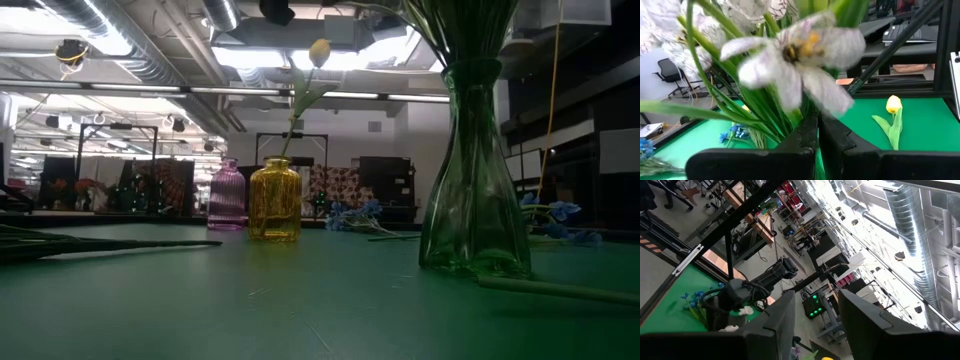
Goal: Sort flowers into vase by color
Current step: Put the white flowers into the green vase
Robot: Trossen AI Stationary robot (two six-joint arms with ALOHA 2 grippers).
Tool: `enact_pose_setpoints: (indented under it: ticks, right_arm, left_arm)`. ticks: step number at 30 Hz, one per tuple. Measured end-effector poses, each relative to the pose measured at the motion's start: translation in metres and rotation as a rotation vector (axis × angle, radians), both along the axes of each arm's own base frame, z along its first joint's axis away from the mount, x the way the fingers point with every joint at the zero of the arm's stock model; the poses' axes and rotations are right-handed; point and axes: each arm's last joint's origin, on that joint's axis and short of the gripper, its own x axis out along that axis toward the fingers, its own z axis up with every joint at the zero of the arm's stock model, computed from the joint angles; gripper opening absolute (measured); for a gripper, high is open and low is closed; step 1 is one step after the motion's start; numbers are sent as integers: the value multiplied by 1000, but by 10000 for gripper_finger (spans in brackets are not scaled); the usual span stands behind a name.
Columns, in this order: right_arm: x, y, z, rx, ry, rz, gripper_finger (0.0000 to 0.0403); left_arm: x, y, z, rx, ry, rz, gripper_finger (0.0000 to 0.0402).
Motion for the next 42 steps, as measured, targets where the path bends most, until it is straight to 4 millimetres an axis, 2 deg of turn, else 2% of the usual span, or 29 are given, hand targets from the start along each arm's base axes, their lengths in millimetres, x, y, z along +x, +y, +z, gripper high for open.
enact_pose_setpoints:
  ticks: [12, 17, 27, 32, 36, 42]
  right_arm:
    - [0, 0, 0, 0, 0, 0, 152]
    - [0, 0, 0, 0, 0, 0, 152]
    - [0, 0, 0, 0, 0, 0, 152]
    - [0, 0, 0, 0, 0, 0, 152]
    - [0, 0, -1, -19, 5, 0, 152]
    - [0, 0, -2, -23, 6, 1, 152]
  left_arm:
    - [0, 1, 2, 28, 2, 3, 13]
    - [-1, -1, 2, 49, 9, -2, 42]
    - [-2, -2, 2, 92, 30, -3, 133]
    - [-7, -8, 2, 141, 57, 54, 169]
    - [-14, -15, 2, 151, 62, 72, 182]
    - [-24, -29, 2, 116, 39, 36, 182]
